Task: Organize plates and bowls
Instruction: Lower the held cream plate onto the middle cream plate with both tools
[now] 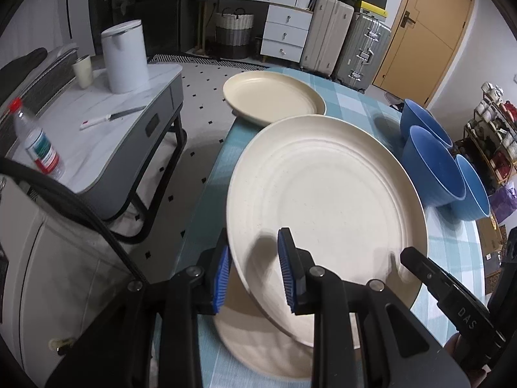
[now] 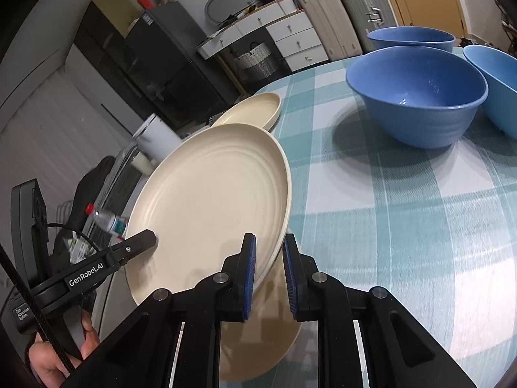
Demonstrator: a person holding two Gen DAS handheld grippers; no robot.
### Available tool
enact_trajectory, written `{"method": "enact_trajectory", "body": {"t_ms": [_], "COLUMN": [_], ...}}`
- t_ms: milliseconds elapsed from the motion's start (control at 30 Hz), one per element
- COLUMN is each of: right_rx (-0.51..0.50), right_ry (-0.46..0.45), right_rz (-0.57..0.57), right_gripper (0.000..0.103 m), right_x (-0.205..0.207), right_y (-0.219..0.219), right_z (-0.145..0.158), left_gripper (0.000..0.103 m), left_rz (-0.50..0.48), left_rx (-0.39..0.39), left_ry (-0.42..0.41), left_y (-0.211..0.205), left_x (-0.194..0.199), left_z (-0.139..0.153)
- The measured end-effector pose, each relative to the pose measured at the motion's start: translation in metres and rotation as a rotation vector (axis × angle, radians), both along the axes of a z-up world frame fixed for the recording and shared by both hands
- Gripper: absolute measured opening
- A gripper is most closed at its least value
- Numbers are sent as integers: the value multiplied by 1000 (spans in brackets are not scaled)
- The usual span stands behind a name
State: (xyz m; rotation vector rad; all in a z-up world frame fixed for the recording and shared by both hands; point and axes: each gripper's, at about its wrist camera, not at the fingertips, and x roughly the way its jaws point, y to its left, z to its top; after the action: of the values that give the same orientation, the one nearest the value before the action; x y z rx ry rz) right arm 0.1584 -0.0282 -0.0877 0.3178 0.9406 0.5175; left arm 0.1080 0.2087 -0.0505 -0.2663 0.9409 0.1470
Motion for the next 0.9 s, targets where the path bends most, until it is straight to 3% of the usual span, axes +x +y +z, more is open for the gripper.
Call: {"method": "enact_trajectory", "body": {"t_ms": [467, 900], "right_rx": [-64, -139], "right_ry": [39, 50], "right_rz": [75, 82], "right_gripper": [17, 17], "right_x": [-47, -56], "right_y": [7, 15], "right_z": [-10, -20], "left_gripper": [25, 26], "left_rz": [-5, -9], "left_rx": [22, 111], "left_ry": [50, 83], "left_y": [1, -8], "left_x": [-45, -46], "left_z": [-20, -39]}}
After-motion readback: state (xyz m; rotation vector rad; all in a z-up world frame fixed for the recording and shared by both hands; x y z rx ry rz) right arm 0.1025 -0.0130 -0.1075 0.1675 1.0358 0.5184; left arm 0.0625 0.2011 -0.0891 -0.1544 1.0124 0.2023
